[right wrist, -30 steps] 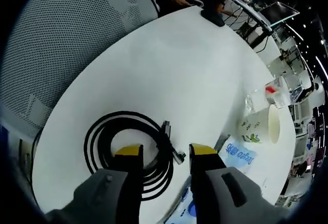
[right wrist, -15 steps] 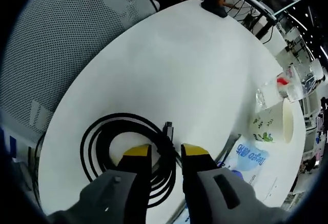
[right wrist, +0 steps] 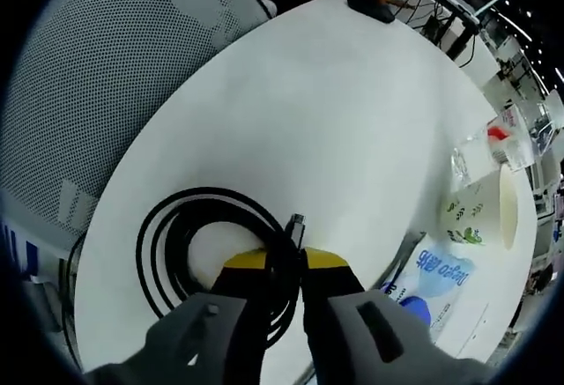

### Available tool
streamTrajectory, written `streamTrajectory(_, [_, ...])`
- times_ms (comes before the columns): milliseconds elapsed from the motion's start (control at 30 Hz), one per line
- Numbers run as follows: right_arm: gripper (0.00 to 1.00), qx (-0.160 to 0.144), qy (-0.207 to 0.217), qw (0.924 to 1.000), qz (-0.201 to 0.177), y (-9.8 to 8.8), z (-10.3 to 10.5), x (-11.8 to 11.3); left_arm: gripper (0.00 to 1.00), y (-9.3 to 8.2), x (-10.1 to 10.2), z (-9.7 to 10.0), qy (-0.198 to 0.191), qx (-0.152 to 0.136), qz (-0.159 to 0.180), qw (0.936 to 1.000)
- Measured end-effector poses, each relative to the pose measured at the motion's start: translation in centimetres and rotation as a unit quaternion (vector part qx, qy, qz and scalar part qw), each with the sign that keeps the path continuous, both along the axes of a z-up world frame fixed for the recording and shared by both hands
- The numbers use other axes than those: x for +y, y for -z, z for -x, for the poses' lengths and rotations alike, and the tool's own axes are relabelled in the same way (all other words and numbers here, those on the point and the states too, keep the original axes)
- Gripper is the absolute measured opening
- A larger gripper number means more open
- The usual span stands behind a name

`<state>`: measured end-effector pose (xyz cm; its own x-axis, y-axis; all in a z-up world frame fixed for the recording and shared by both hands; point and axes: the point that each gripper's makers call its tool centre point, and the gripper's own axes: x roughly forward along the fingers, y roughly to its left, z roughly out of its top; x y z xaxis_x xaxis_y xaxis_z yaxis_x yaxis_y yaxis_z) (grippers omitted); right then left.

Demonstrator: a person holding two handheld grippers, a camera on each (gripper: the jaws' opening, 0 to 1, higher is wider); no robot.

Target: Arrange the tabletop items into an orderly group along one side of the table until the central work area is clear of visible clutter.

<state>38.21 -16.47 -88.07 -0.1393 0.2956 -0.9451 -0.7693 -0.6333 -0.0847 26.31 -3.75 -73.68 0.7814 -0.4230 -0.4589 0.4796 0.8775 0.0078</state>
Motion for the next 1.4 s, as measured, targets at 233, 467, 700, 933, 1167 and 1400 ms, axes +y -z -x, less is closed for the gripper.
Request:
streamTrajectory(233, [0.09,-0.002,-0.002,1.0000,0.002,-0.1,0.1,-0.1,0.96,0.0,0.0,-0.1,0.000,0.000,0.000,1.0000])
streamTrajectory(467, [0.08,0.017,0.028,0.9995,0.000,-0.3,0.7,-0.8,0.96,-0.1,0.0,-0.1,-0.001,-0.001,0.000,1.0000])
streamTrajectory(700, [0.08,0.025,0.056,0.9981,-0.011,-1.5,0.7,-1.5,0.96,-0.1,-0.1,-0.1,0.002,-0.002,0.000,1.0000])
streamTrajectory(933, [0.08,0.027,0.079,0.9960,-0.032,-3.5,0.5,-1.8,0.96,-0.1,-0.2,0.0,0.007,0.000,-0.001,1.0000])
streamTrajectory(1167, [0.08,0.021,0.099,0.9940,-0.042,-5.3,0.1,-2.7,0.96,-0.1,-0.3,0.1,0.011,0.000,-0.001,0.9999])
streamTrajectory(1400, [0.08,0.013,0.121,0.9921,-0.032,-6.7,-0.4,-4.6,0.97,-0.2,-0.6,0.3,0.017,-0.002,0.005,0.9998])
